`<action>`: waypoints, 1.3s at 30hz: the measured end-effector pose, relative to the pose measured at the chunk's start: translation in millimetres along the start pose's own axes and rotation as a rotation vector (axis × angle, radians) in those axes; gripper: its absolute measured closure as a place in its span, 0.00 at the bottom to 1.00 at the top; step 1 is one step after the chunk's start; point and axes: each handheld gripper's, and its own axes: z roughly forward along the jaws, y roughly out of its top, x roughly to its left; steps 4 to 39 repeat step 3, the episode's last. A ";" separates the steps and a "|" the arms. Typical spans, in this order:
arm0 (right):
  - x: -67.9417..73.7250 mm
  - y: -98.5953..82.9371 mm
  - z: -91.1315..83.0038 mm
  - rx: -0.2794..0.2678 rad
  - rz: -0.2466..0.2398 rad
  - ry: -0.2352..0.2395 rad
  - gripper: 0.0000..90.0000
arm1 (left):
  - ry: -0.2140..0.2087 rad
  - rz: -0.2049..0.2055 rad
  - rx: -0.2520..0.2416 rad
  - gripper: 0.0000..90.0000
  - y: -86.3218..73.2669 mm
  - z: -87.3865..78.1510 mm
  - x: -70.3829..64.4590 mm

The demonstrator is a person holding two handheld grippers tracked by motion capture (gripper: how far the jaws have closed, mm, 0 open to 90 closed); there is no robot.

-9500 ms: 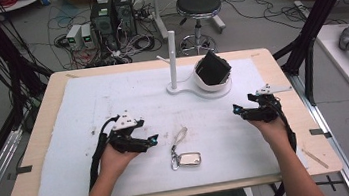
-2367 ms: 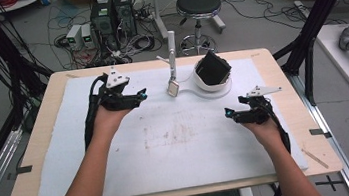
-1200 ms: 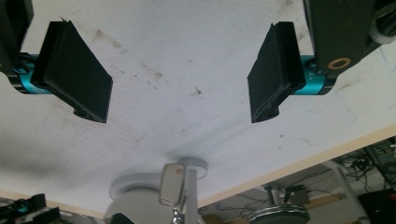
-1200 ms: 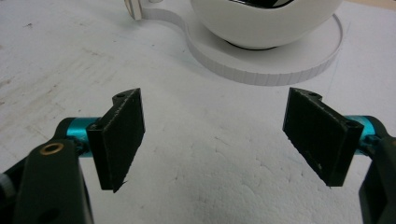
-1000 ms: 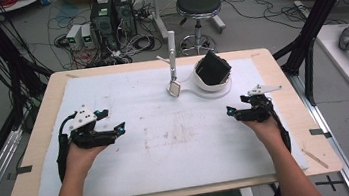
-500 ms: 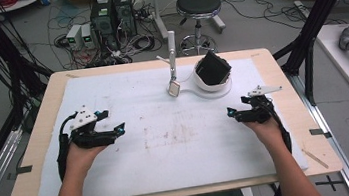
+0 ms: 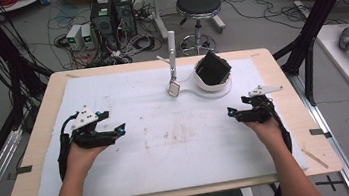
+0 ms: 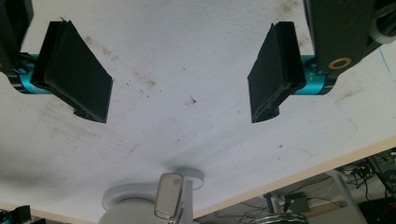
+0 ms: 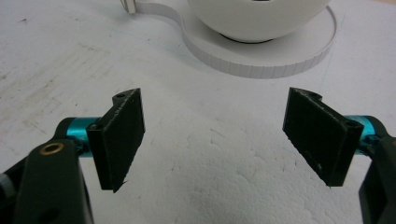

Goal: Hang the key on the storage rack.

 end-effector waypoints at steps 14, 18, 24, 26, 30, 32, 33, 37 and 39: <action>-0.1 0.0 -0.1 -0.001 -0.002 -0.001 0.23 | 0.000 0.003 0.005 0.24 -0.1 0.0 1.1; -0.1 0.0 -0.1 -0.001 -0.002 -0.001 0.23 | 0.000 0.003 0.005 0.24 -0.1 0.0 1.1; -0.1 0.0 -0.1 -0.001 -0.002 -0.001 0.23 | 0.000 0.003 0.005 0.24 -0.1 0.0 1.1; -0.1 0.0 -0.1 -0.001 -0.002 -0.001 0.23 | 0.000 0.003 0.005 0.24 -0.1 0.0 1.1; -0.1 0.0 -0.1 -0.001 -0.002 -0.001 0.23 | 0.000 0.003 0.005 0.24 -0.1 0.0 1.1; -0.1 0.0 -0.1 -0.001 -0.002 -0.001 0.23 | 0.000 0.003 0.005 0.24 -0.1 0.0 1.1; -0.1 0.0 -0.1 -0.001 -0.002 -0.001 0.23 | 0.000 0.003 0.005 0.24 -0.1 0.0 1.1; -0.1 0.0 -0.1 -0.001 -0.002 -0.001 0.23 | 0.000 0.003 0.005 0.24 -0.1 0.0 1.1; -0.1 0.0 -0.1 -0.001 -0.002 -0.001 0.23 | 0.000 0.003 0.005 0.24 -0.1 0.0 1.1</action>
